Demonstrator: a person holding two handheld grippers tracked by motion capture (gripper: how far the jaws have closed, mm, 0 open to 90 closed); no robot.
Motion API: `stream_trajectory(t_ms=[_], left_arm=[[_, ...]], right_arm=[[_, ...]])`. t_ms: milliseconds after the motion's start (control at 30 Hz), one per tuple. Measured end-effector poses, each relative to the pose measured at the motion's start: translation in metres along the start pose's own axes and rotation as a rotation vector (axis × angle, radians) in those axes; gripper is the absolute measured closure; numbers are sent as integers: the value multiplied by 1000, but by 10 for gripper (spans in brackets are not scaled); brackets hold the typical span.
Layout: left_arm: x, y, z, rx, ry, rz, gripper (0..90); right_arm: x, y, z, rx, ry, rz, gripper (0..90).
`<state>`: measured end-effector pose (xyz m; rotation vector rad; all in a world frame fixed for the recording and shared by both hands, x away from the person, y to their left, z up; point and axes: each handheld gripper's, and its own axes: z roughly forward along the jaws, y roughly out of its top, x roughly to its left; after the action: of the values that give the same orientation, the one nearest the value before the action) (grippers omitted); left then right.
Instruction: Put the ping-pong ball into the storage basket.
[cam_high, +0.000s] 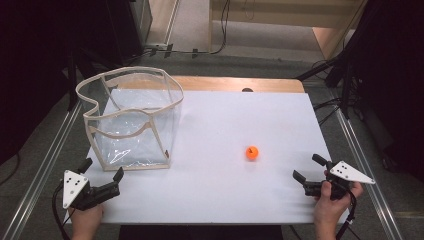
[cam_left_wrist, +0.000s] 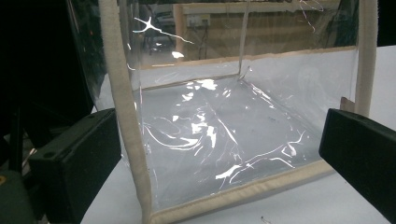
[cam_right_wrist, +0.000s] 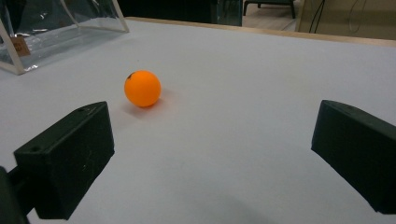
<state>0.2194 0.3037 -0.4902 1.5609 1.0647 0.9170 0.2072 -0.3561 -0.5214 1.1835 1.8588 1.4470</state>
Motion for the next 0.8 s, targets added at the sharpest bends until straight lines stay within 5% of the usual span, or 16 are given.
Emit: stream_trajectory(t_ms=[567, 800], left_arm=[[0, 0, 0, 2, -1, 4, 0], [-1, 0, 0, 4, 2, 5, 0]], right_arm=[[4, 18, 2, 11, 0, -28, 0], [7, 33, 0, 91, 66, -27, 0]])
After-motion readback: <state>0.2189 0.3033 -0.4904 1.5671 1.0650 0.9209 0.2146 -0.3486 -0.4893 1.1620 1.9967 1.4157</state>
